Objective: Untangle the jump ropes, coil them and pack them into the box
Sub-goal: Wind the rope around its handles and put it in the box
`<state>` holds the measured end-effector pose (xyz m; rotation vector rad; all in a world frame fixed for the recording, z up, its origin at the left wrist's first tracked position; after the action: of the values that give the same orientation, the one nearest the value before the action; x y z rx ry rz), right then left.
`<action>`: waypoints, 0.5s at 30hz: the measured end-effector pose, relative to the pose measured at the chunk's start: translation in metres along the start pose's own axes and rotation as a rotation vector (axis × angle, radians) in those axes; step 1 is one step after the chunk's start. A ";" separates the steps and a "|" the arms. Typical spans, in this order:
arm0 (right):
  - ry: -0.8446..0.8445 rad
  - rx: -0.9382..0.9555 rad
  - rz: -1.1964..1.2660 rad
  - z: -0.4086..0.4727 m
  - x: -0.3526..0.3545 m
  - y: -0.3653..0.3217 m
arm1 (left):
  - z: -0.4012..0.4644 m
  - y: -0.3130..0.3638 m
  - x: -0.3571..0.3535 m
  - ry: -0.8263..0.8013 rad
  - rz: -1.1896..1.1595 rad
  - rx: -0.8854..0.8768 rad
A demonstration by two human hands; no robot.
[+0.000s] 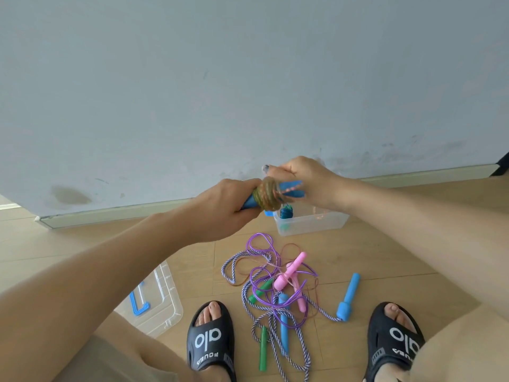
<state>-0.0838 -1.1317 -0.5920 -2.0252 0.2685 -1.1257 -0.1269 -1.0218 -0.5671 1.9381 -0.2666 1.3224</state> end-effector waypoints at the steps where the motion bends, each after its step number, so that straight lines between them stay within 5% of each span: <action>1: 0.006 -0.024 0.048 0.000 -0.003 0.005 | -0.001 -0.003 0.005 0.045 -0.051 0.034; 9: 0.086 -0.142 0.433 -0.020 -0.016 0.012 | 0.005 -0.035 0.009 0.103 -0.310 0.354; 15: 0.136 -0.054 -0.018 -0.034 -0.003 -0.016 | 0.005 -0.053 0.002 0.028 -0.268 0.464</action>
<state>-0.1156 -1.1376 -0.5728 -2.0048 0.3536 -1.2819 -0.0932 -0.9888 -0.5912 2.2331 0.3350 1.3077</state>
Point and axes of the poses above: each hand's wrist, its own z-axis towards the middle knuckle, its own x-axis out of the back of the hand, y = z × x, the point moved 9 cm from there along z, towards the middle knuckle, and after that the axes turned 14 degrees about -y, right-handed, at the moved point
